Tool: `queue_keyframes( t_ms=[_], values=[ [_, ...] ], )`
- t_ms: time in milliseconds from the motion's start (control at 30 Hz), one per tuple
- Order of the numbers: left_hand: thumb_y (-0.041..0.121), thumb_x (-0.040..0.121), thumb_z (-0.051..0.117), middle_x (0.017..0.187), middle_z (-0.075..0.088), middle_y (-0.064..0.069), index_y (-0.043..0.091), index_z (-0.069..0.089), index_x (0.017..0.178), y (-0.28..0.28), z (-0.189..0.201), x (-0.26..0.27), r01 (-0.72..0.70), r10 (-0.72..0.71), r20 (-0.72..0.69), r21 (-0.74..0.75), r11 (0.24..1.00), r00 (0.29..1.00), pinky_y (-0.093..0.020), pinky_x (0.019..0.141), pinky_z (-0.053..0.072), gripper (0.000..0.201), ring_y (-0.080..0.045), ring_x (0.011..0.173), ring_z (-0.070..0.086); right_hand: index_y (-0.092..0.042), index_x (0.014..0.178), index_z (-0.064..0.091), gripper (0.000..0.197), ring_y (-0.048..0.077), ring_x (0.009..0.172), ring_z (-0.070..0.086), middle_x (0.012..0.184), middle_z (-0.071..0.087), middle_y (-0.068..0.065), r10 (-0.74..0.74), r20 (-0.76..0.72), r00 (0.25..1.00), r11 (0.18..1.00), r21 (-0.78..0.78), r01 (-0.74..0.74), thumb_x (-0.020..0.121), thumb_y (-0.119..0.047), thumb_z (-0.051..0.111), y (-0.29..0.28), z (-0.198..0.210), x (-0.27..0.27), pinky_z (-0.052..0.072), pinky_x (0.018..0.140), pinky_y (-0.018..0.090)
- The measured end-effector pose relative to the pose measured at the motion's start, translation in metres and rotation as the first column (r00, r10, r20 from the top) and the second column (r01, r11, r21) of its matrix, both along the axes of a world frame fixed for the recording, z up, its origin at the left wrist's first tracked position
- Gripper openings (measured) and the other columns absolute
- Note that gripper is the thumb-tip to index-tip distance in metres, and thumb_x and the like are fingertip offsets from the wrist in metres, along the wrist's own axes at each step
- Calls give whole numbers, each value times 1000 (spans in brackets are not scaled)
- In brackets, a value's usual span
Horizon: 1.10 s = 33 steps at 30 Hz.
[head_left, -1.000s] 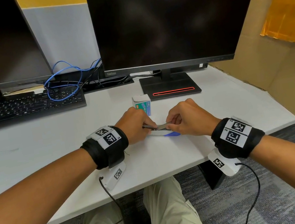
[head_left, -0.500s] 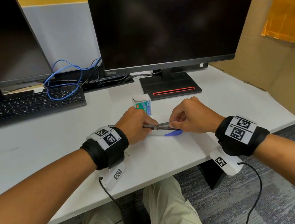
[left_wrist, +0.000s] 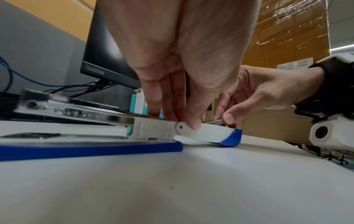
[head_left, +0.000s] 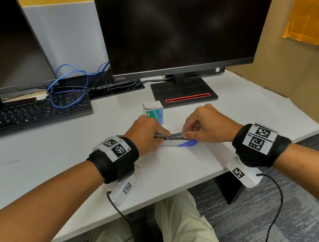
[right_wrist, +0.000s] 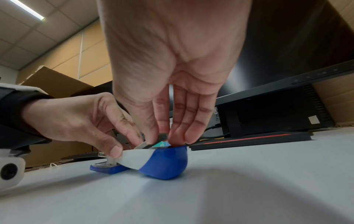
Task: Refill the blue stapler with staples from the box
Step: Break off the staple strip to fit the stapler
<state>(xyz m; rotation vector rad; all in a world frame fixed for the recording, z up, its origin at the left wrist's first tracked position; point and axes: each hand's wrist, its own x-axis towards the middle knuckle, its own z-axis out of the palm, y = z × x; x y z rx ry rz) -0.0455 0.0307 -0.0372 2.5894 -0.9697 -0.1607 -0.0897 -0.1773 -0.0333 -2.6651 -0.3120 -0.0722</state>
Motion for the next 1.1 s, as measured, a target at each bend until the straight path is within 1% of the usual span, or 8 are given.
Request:
queue_keyframes(
  t_ms=[133,500,600,733,833,900,1000,1100],
  values=[
    [9,89,61,108,75,-6,24,72,115,1,-1,1,-4,4,-3,-4,1000,1000,-41,98,51,32,-26,104,63,-13,88,82,11,14,70,69,78,77,-1,-12,-14,1000,1000,13,13,84,-21,75,-1,0,-1,62,71,36],
    [11,89,61,111,74,-6,23,71,117,0,0,1,6,-6,9,6,1000,1000,-40,101,49,32,-25,108,61,-11,90,82,14,17,69,68,78,76,2,24,-43,999,997,-74,-27,86,-19,72,7,4,2,60,69,31],
    [13,86,67,117,71,-4,22,63,127,2,-1,5,-36,36,-15,-6,999,999,-30,103,46,43,-19,112,61,-13,86,81,11,16,71,69,78,76,-1,2,-55,999,1000,-27,-3,85,-20,73,1,3,3,61,70,32],
    [16,81,73,116,68,-2,21,62,127,18,-2,11,-80,80,16,0,997,997,-25,91,48,47,-15,100,60,-15,84,78,7,13,74,68,83,75,-3,-28,-80,996,999,21,30,85,-19,72,-5,2,3,58,70,29],
    [18,78,75,96,70,-1,17,71,110,38,2,14,-167,169,84,-29,985,982,-26,76,53,32,-13,81,60,-16,84,75,4,5,68,66,83,76,-3,17,-141,990,996,94,-4,85,-15,72,-6,2,1,49,65,15],
    [18,78,74,79,69,2,16,73,96,52,5,15,-238,240,95,-31,971,966,-26,68,52,18,-13,71,61,-15,86,74,5,7,67,70,79,78,-2,94,-218,971,982,181,-55,85,-11,72,-5,1,0,50,66,13],
    [23,80,71,71,69,3,19,71,86,68,4,14,-274,275,35,-35,961,961,-29,68,54,7,-14,66,61,-12,93,72,7,12,75,75,78,79,3,263,-331,906,942,290,-168,89,-10,68,3,-2,-3,54,80,23],
    [26,85,67,74,74,1,18,68,93,75,-2,6,-252,233,-167,-102,962,958,-30,65,60,10,-14,60,70,-12,98,71,8,13,84,74,87,80,3,402,-390,829,899,341,-275,91,-15,69,18,-4,-7,46,80,19]
  ],
)
